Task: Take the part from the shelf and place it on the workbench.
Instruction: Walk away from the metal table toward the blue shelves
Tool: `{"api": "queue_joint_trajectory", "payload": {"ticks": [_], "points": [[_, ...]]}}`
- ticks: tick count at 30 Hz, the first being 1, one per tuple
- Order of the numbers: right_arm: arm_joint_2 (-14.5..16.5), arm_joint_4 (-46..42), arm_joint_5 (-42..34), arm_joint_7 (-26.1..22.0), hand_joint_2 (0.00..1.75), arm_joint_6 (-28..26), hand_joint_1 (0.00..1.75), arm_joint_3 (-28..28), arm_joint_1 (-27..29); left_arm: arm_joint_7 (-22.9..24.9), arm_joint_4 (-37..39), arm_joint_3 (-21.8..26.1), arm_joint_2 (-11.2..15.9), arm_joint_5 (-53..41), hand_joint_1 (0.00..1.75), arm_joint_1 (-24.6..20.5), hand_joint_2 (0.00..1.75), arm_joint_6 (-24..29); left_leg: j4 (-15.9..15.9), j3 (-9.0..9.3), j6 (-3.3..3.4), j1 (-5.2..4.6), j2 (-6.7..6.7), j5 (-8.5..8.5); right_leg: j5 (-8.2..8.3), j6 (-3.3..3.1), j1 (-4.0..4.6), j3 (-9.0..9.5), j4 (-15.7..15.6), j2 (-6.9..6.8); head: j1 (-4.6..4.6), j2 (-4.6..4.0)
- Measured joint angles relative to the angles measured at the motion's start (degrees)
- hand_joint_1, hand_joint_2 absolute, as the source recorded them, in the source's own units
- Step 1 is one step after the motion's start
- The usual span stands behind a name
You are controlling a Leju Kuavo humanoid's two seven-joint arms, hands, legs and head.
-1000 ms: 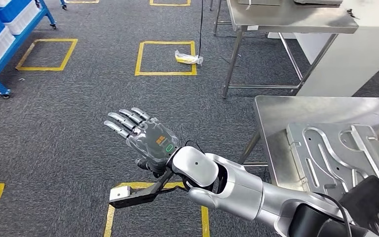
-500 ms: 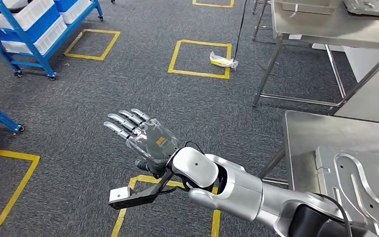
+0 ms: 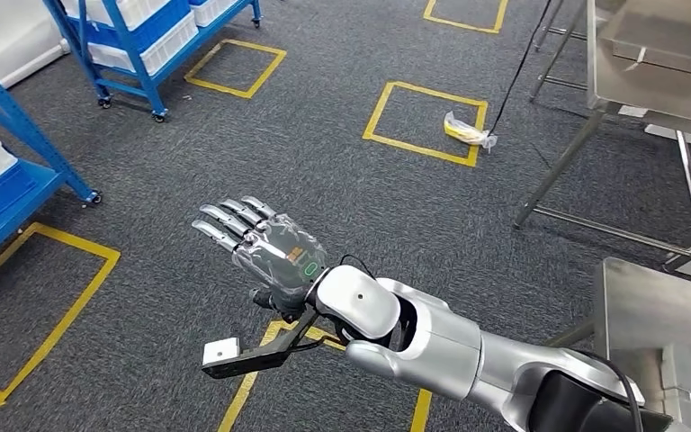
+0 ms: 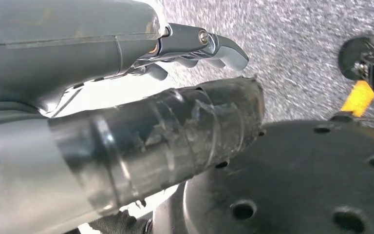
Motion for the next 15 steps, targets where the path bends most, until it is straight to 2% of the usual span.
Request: {"api": "queue_joint_trajectory", "payload": {"ticks": [1,2,3,4,5,7,8,9,11,12,13,14,15], "points": [[0.0,-0.1,0.0,0.0,1.75,0.2,0.00,0.0,-0.1,-0.1,0.0,0.0,-0.1,0.0,0.00,0.0,0.00,0.0,0.0,0.65,-0.07,-0.02,-0.84,-0.44,2.64,-0.29,0.10,0.46,-3.0,0.43,-0.01,0.00],[-0.1,-0.1,0.0,0.0,1.75,0.3,0.00,0.0,-0.1,-0.1,0.0,0.0,-0.2,0.0,0.00,0.0,0.00,0.0,0.0,1.18,-0.18,0.00,-1.61,-0.91,5.76,-0.60,0.21,1.34,-7.0,1.51,0.01,0.00],[-0.2,-0.2,0.0,0.0,1.75,0.4,0.00,0.0,-0.3,-0.2,0.0,0.0,-0.3,0.0,0.00,0.0,0.00,0.0,0.0,1.64,-0.38,0.08,-2.40,-1.32,7.75,-0.94,0.31,2.17,-10.3,2.74,-0.04,0.00],[-0.3,-0.3,0.0,0.0,1.75,0.5,0.00,0.0,-0.4,-0.2,0.0,0.0,-0.5,0.0,0.00,0.0,0.00,0.0,-0.1,1.83,-0.68,0.24,-3.13,-1.68,9.00,-1.24,0.44,2.91,-12.8,3.79,-0.06,0.00],[-0.4,-0.3,0.0,0.0,1.75,0.5,0.00,0.0,-0.5,-0.2,0.0,0.0,-0.6,0.0,0.00,-0.1,0.00,0.0,-0.1,2.00,-1.04,0.41,-3.77,-1.83,9.39,-1.52,0.58,3.30,-14.1,4.40,-0.05,0.00],[-0.4,-0.6,0.0,0.1,1.75,0.6,0.00,0.1,-0.6,-0.4,0.0,0.0,-0.7,0.0,0.00,0.0,0.00,-0.1,0.1,2.22,-1.75,0.52,-4.49,-1.62,9.01,-2.04,0.73,4.43,-15.2,3.55,-0.02,0.00],[-0.4,-0.7,0.0,0.1,1.75,0.7,0.00,0.1,-0.7,-0.4,0.0,0.0,-0.7,0.0,0.00,0.0,0.00,-0.1,0.8,2.18,-1.96,0.44,-3.69,-1.48,8.94,-2.30,0.70,5.25,-15.8,2.86,-0.01,0.00],[-0.4,-0.8,-0.1,0.1,1.75,0.7,0.00,0.1,-0.9,-0.4,0.0,0.0,-0.7,0.0,0.00,0.0,0.00,-0.1,2.2,1.45,-2.19,0.32,-2.18,-1.60,8.73,-2.54,0.61,6.24,-16.4,2.16,-0.03,0.00],[-0.4,-0.9,-0.1,0.1,1.75,0.8,0.00,0.1,-1.1,-0.5,0.0,-0.1,-0.8,0.0,0.00,-0.2,0.00,-0.1,7.7,-1.94,-2.65,0.27,1.28,-3.16,8.00,-2.90,0.65,7.92,-17.2,0.70,-0.04,0.00],[-0.4,-1.0,-0.1,0.1,1.75,0.9,0.00,0.1,-1.2,-0.5,0.0,-0.1,-0.8,0.0,0.00,-0.2,0.00,-0.1,10.9,-4.36,-2.91,0.33,2.21,-4.47,7.49,-2.97,0.72,8.51,-17.3,-0.07,-0.04,0.00],[-0.4,-1.0,-0.2,0.1,1.75,1.0,0.00,0.1,-1.2,-0.5,0.0,-0.2,-0.8,0.0,0.00,-0.3,0.00,-0.1,13.4,-6.62,-3.07,0.44,2.58,-5.61,6.90,-2.96,0.78,9.09,-17.3,-0.86,-0.04,0.00],[-0.4,-0.9,-0.2,0.1,1.75,1.1,0.00,0.2,-1.2,-0.5,0.0,-0.2,-0.8,0.0,0.00,-0.2,0.00,-0.1,14.5,-8.25,-3.19,0.55,2.83,-6.02,6.24,-2.90,0.78,9.77,-17.3,-1.61,-0.04,0.00],[-0.4,-0.9,-0.2,0.1,1.75,1.2,0.00,0.2,-1.1,-0.5,0.0,-0.2,-0.8,0.0,0.00,-0.1,0.00,-0.1,13.8,-8.98,-3.27,0.66,3.07,-5.29,5.53,-2.82,0.78,10.60,-17.3,-2.34,-0.04,0.00]]}}
